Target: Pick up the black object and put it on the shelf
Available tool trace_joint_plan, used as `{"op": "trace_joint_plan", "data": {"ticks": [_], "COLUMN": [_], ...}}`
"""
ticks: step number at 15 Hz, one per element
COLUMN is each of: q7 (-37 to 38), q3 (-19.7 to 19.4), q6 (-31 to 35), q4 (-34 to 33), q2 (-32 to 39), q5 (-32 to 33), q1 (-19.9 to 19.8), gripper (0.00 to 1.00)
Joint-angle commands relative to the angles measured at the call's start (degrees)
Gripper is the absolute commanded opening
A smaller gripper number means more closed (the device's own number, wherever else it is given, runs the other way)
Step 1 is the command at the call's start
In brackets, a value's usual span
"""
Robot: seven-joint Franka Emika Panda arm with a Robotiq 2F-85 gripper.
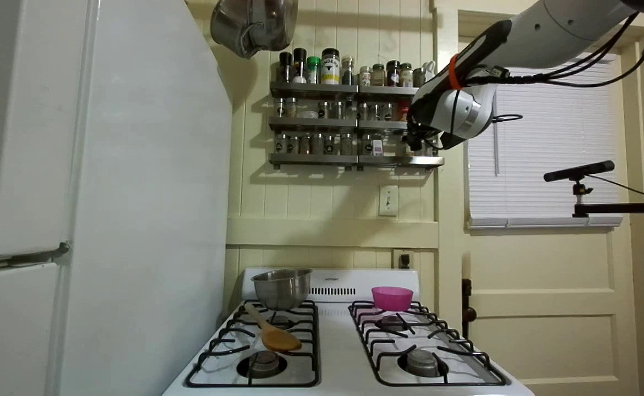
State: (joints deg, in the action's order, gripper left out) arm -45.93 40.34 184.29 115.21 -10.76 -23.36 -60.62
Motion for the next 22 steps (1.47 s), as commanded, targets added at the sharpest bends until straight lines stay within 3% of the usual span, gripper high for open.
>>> {"op": "trace_joint_plan", "data": {"ticks": [1,10,17,18,19,21,22], "q7": [-2.3,-2.9,-2.9,4.0,5.2,9.9,6.2], "q3": [2.3,4.7,4.4,-7.6,-9.9,-19.4,-13.2], "q6": [2.9,6.7,8.8,9.2,9.2,8.7,8.1], "q4": [-2.4,-5.2,-6.4,-6.5,-7.1,-8.5,-9.2], "q2": [3.4,9.6,13.3,13.7,14.0,15.0,15.7], "q5": [5.1,14.5,15.6,22.8,24.2,27.8,22.8], "q1": [-2.4,-4.5,-3.0,7.8,10.1,18.9,13.7], "gripper": [0.19,0.19,0.19,0.19,0.19,0.19,0.19]}}
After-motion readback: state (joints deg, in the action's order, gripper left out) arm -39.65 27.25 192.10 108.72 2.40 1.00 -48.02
